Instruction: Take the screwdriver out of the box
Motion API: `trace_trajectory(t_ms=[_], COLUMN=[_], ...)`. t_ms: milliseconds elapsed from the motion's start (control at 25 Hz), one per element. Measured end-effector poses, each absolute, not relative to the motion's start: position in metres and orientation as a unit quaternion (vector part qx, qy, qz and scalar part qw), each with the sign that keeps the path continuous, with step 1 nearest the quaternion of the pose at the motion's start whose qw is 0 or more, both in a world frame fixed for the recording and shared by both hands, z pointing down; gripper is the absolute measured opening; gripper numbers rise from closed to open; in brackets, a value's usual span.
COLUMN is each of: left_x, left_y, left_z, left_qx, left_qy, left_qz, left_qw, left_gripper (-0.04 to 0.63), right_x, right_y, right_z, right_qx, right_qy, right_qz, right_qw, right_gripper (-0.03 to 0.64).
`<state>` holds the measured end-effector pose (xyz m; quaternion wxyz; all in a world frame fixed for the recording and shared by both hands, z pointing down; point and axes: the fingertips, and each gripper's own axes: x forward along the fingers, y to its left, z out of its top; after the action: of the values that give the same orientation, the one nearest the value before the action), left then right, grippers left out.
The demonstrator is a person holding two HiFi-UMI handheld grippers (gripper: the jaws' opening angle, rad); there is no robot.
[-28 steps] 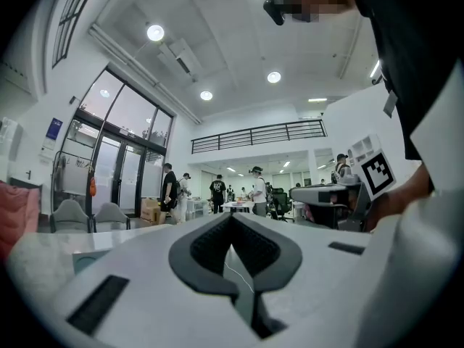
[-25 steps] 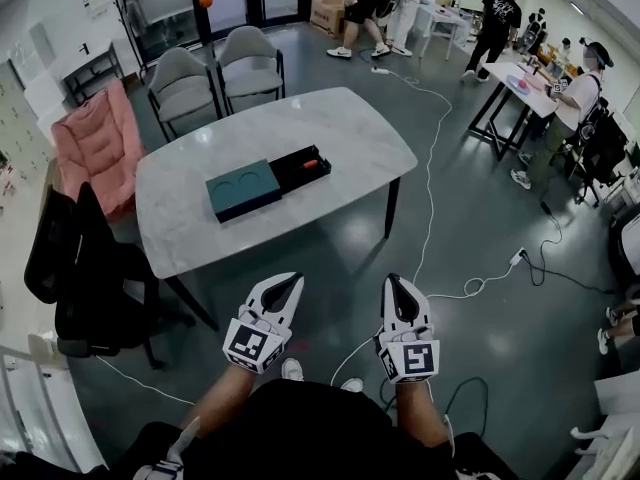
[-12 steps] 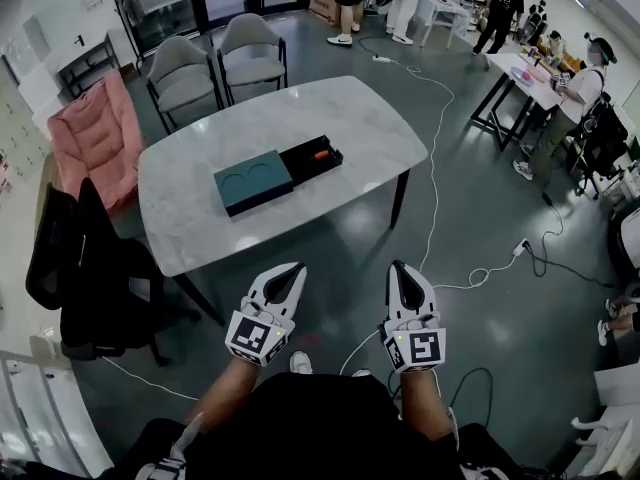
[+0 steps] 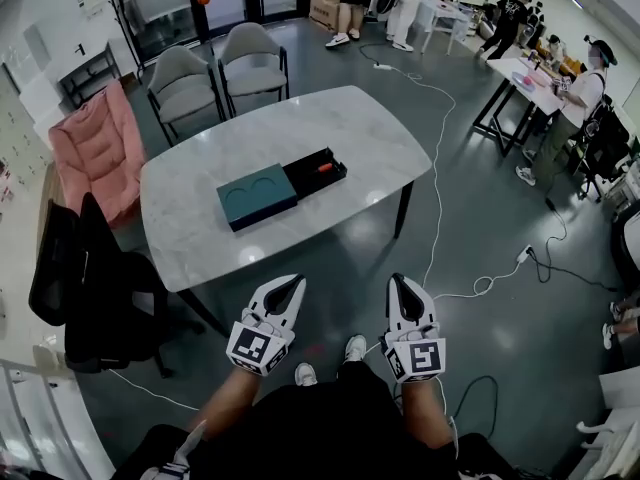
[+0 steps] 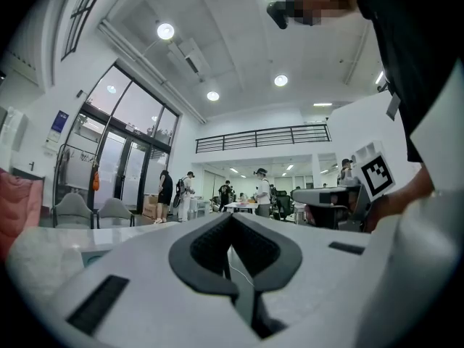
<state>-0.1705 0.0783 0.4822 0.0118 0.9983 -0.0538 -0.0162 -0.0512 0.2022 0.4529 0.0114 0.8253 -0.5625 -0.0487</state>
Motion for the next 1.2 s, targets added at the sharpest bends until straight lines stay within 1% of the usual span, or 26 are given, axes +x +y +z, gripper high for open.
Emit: trace_trajectory(t_ms=[240,640,1200], left_x=[-0.141,-0.073,0.011], left_y=[0.065,0.048,0.045], left_z=[0.478,0.474,0.478], left_qx=[0.998,0.998,0.995], left_qy=[-0.058,-0.067,-0.097], left_qz=[-0.015,-0.012,0.022], left_qw=[0.007,-0.002,-0.010], left_gripper=[0.005,0.005,0.005], right_x=[-0.022,0.042,0.132], right_y=[0.184,0.156,0.144], right_z=[0.455,0.455,0.464], right_qx=[0.820,0.803,0.778], right_qy=[-0.570,-0.594,-0.627], right_qz=[-0.044,-0.046,-0.028], right_qw=[0.006,0.008,0.007], right_gripper=[0.025,0.025,0.025])
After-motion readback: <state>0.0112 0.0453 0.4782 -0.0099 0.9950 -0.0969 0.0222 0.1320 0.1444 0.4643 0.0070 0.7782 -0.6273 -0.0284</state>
